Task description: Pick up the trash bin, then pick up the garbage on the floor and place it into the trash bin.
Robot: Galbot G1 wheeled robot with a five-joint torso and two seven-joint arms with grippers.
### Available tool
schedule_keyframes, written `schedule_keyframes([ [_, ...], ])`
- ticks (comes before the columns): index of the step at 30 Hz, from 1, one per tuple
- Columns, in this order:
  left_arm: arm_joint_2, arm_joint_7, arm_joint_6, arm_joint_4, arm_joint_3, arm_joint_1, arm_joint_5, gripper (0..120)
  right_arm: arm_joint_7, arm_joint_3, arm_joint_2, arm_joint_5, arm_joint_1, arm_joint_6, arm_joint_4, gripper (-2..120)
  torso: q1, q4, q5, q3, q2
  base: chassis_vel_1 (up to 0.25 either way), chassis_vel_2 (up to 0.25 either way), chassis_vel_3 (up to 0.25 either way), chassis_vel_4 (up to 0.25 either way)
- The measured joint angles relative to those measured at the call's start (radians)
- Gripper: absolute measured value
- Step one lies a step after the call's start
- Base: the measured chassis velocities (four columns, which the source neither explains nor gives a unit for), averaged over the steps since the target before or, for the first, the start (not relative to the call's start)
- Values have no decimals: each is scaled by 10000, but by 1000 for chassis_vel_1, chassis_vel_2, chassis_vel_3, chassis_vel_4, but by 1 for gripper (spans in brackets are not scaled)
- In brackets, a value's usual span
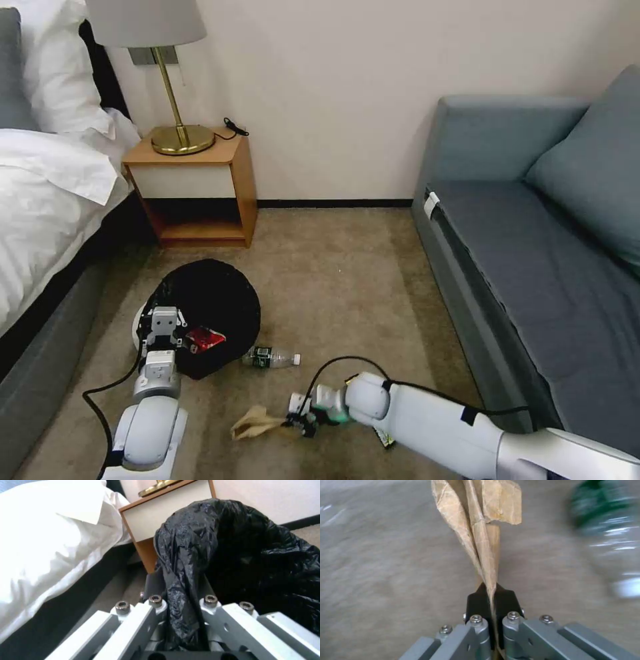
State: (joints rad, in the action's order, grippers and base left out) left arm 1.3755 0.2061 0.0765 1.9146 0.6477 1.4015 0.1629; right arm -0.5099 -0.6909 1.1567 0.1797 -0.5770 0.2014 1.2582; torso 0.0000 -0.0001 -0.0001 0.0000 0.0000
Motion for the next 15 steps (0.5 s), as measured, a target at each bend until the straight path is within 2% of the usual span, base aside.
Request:
schedule_keyframes([
  [7,-93,-20,-75,-1,28,22,-51,5,-13,1631,-28,-149,-74,-268,-331,0,0,0,2,0,-2,0,0,0,0],
  [9,-106,-28,-129,-1,29,31,-87,5,-12,3014,86,-244,-182,-397,-337,0,0,2,4,1,-2,0,0,0,0],
  [15,-85,-42,-261,0,-60,97,-94,5,161,4782,250,-188,-261,-506,177,0,0,1,0,0,-2,0,0,0,0],
])
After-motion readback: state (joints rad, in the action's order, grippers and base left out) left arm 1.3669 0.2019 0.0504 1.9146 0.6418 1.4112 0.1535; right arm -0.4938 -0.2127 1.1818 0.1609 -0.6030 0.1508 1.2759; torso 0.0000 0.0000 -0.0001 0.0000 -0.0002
